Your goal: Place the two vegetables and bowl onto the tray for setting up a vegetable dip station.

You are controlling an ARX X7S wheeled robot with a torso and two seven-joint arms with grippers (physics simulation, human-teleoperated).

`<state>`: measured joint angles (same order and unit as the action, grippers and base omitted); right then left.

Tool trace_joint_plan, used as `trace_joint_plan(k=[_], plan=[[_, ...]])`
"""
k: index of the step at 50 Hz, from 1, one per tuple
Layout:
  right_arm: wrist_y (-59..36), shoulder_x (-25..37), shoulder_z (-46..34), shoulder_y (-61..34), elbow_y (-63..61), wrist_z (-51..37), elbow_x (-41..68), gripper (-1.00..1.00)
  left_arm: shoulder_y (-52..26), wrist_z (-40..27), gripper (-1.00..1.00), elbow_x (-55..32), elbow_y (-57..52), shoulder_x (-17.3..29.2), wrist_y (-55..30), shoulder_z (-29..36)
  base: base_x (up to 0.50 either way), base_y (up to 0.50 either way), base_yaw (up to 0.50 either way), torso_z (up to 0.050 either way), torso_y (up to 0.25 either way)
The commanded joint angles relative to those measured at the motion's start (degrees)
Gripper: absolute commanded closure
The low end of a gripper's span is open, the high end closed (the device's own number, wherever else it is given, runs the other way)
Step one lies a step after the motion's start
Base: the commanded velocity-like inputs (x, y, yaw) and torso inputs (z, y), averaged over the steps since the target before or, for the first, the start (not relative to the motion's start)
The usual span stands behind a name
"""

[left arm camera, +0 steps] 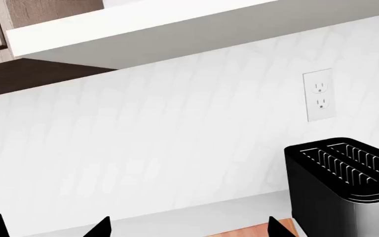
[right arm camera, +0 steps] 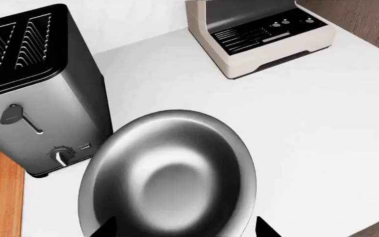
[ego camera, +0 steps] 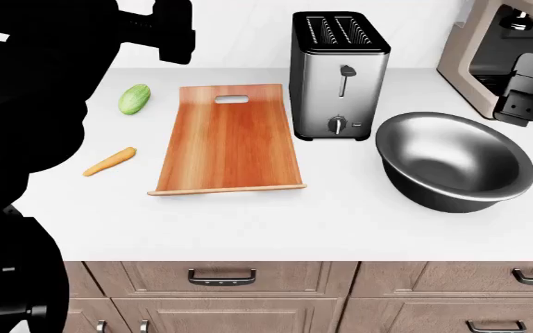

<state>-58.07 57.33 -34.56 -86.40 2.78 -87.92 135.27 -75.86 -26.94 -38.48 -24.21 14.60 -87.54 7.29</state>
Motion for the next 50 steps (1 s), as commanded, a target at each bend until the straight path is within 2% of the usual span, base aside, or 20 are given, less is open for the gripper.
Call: trace_joint_plan(k=[1, 11, 27, 39, 50], plan=[[-6.9, -2.7, -8.9, -8.7, 14.9, 2.9, -3.2, -1.0, -0.3, -1.1, -1.0, -1.3, 1.1, 0.5, 1.1, 0.8, 0.0, 0.0, 0.0, 0.0, 0.0], [-6.4, -3.0, -9.6, -10.0, 20.3, 5.2, -6.9, -1.0, 0.0, -1.6, -1.0, -1.5, 2.8, 1.0, 2.8, 1.8, 0.0, 0.0, 0.0, 0.0, 0.0], [-1.8, -6.0, -11.0, -1.8, 23.3, 14.5, -13.6, -1.0, -0.3, -1.7, -1.0, -2.0, 3.7, 1.8, 3.9, 2.4, 0.0, 0.0, 0.0, 0.0, 0.0], [5.1, -3.2, -9.2, 4.5, 19.1, 11.0, -10.8, -1.0, 0.1, -2.0, -1.0, -2.5, 3.9, 2.0, 4.7, 2.8, 0.0, 0.0, 0.0, 0.0, 0.0], [4.2, -3.0, -9.6, 5.4, 18.9, 12.2, -10.2, -1.0, -0.1, -2.6, -1.0, -3.1, 4.0, 2.1, 4.7, 3.0, 0.0, 0.0, 0.0, 0.0, 0.0]])
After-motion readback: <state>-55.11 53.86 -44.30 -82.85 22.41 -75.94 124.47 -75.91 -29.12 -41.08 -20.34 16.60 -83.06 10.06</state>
